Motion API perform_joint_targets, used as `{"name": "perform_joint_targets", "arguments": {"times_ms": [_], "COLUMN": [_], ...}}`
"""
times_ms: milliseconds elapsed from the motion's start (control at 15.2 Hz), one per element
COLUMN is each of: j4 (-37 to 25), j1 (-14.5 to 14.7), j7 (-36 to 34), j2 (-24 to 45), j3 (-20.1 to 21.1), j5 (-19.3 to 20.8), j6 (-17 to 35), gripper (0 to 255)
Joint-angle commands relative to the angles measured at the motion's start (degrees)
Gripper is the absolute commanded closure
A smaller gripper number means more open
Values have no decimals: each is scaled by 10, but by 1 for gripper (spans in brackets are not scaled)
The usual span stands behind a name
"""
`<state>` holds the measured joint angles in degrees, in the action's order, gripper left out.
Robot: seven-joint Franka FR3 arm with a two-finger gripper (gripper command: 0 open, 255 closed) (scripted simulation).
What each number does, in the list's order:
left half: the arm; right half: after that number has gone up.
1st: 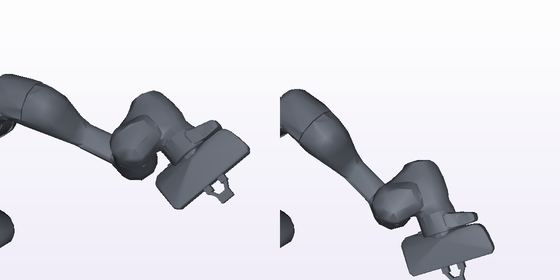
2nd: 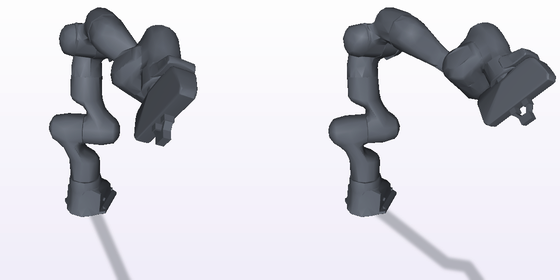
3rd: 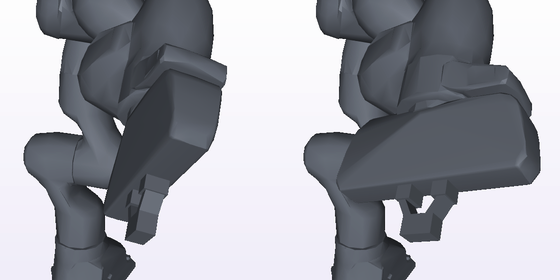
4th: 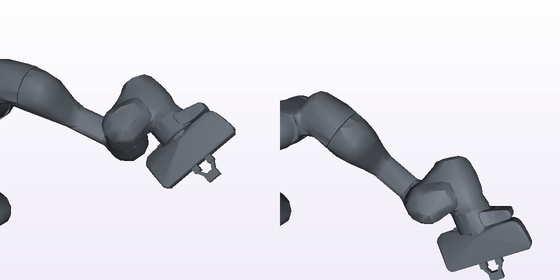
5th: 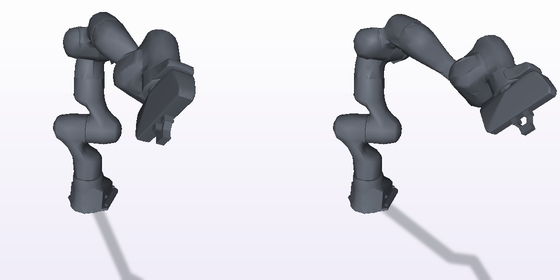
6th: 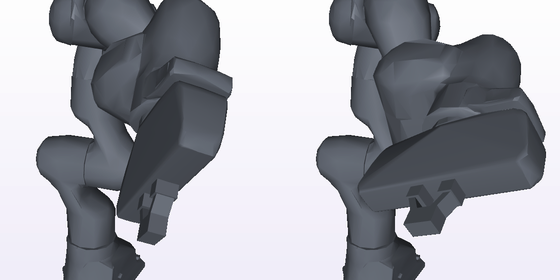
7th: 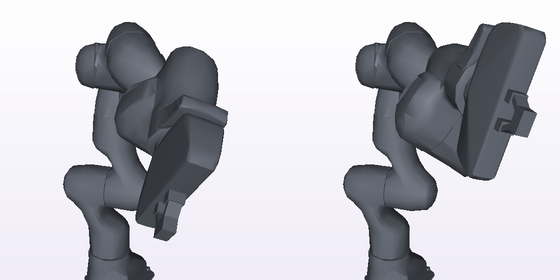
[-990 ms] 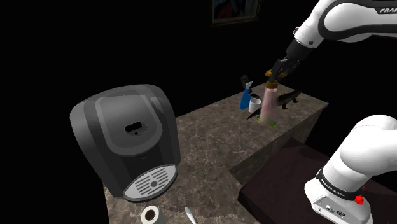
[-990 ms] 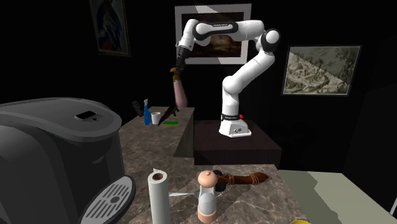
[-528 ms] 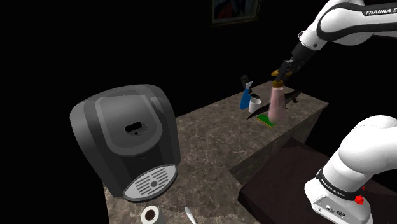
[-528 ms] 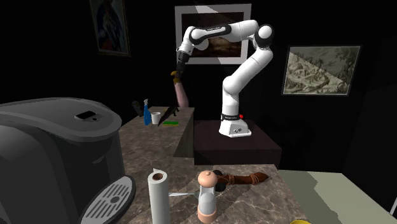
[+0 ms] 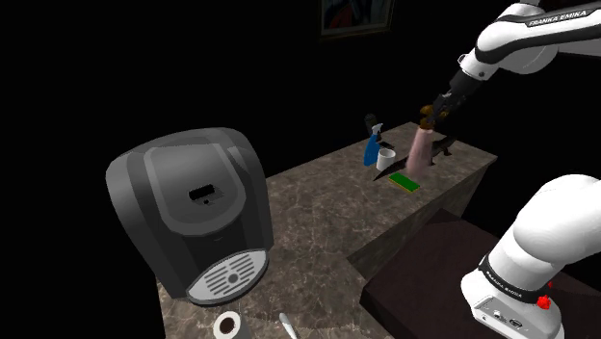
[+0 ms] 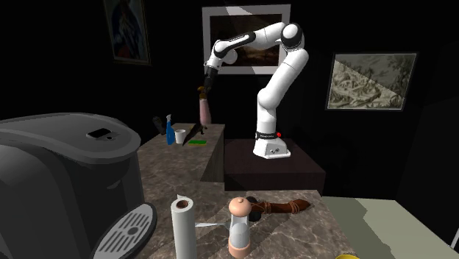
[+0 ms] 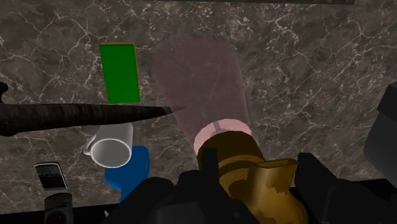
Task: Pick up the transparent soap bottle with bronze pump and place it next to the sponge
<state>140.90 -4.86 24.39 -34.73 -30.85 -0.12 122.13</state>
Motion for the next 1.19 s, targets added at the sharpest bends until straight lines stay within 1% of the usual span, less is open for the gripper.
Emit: {"name": "perform_joint_targets", "arguments": {"times_ms": [0,264,462,660,792,858,924,1056,1122], "j4": [-27,-80,-127,-181,-223,-246,-269,-319,-344], "j1": [9,36,62,91,100,95,81,38,9], "j7": [36,108,171,248,311,344,375,425,442], "j2": [36,110,176,258,329,370,411,486,517], "j3": [-36,-108,-168,-233,-273,-287,-291,-285,-273], "j5": [-7,-37,-79,-149,-217,-256,-295,-360,-384], "j6": [7,18,19,8,-11,-26,-42,-77,-92], "gripper": [255,255,255,255,255,255,255,255,255]}}
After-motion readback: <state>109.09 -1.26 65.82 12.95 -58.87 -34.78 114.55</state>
